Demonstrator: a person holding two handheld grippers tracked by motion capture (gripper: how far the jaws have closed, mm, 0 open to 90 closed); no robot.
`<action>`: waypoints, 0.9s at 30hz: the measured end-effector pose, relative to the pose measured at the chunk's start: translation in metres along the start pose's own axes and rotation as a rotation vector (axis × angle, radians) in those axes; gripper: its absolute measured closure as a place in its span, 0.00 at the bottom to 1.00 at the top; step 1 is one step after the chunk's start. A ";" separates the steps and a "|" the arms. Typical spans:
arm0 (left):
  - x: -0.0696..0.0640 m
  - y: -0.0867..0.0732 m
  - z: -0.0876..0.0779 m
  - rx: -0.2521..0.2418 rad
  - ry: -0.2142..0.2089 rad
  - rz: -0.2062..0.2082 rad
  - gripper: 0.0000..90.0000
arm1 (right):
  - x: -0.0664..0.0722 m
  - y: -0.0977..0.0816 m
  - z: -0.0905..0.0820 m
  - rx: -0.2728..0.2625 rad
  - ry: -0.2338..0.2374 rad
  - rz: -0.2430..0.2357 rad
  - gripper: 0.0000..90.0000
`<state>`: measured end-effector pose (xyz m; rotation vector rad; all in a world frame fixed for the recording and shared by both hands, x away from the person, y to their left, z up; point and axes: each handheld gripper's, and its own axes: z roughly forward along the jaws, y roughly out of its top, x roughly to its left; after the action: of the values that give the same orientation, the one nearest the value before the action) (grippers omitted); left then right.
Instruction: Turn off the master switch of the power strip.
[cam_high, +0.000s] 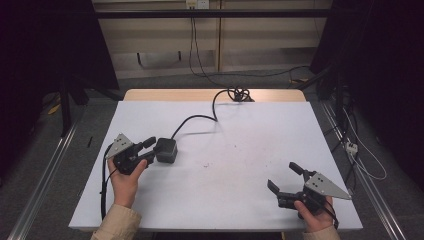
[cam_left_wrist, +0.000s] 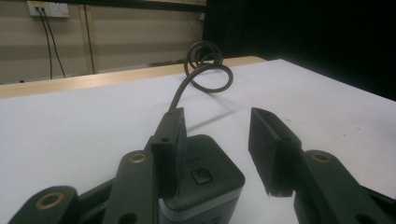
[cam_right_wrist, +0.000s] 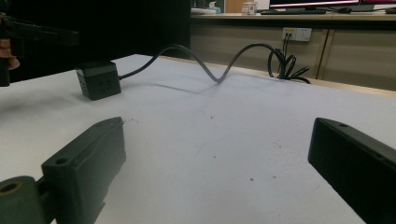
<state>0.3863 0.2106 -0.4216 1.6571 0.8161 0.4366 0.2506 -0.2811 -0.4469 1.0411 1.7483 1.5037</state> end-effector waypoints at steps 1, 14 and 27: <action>0.000 0.000 0.000 0.001 0.001 0.001 0.63 | 0.000 0.000 0.000 0.000 0.001 -0.001 0.04; 0.002 0.001 0.003 0.009 0.008 0.001 0.66 | 0.000 0.000 0.000 0.001 0.001 -0.005 0.04; 0.002 0.001 0.005 0.008 0.004 0.007 0.69 | 0.000 0.000 0.000 0.000 0.001 -0.002 0.04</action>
<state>0.3914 0.2090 -0.4217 1.6671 0.8164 0.4426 0.2504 -0.2813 -0.4466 1.0388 1.7496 1.5025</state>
